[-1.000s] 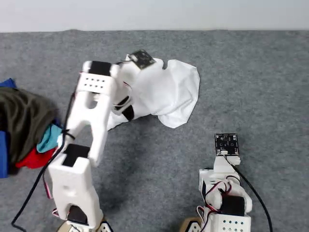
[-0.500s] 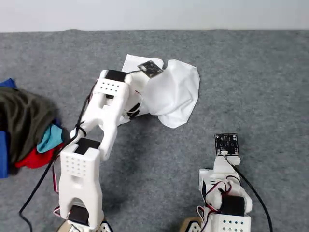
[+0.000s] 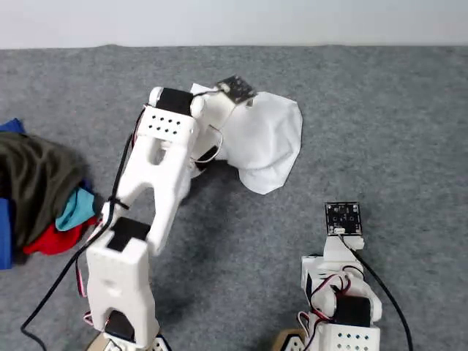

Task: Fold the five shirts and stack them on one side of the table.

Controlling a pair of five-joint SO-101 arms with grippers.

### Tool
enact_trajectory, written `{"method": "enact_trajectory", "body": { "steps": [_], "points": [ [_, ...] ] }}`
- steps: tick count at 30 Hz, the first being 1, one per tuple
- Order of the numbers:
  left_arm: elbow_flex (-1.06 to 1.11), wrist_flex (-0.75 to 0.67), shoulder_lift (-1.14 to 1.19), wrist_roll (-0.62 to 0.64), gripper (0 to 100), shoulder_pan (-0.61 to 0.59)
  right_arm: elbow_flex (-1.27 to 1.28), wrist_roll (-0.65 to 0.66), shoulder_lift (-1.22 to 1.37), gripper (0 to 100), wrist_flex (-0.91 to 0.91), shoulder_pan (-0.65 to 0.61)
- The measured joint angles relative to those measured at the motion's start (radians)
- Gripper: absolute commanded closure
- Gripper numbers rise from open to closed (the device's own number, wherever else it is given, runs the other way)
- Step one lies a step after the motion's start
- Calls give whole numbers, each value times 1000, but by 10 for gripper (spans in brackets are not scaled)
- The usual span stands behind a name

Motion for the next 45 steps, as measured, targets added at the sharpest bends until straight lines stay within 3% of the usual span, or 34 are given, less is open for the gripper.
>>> {"method": "enact_trajectory", "body": {
  "steps": [8,18,24,31,38,42,45],
  "points": [
    [20,0,-187,5,995,9,-20,31,-2,990,-11,103],
    [371,5,-686,5,995,3,-196,32,-6,991,-81,114],
    [528,8,-950,5,995,-140,-269,23,14,991,-81,114],
    [680,9,-1069,3,986,-414,-457,2,321,991,-81,52],
    [815,9,-1023,-84,815,-512,-717,-68,806,991,-81,-60],
    [815,9,-970,-91,807,-583,-832,-64,1045,991,-81,-109],
    [815,2,-954,-91,808,-626,-899,35,1203,991,-81,-155]
  ]
}}
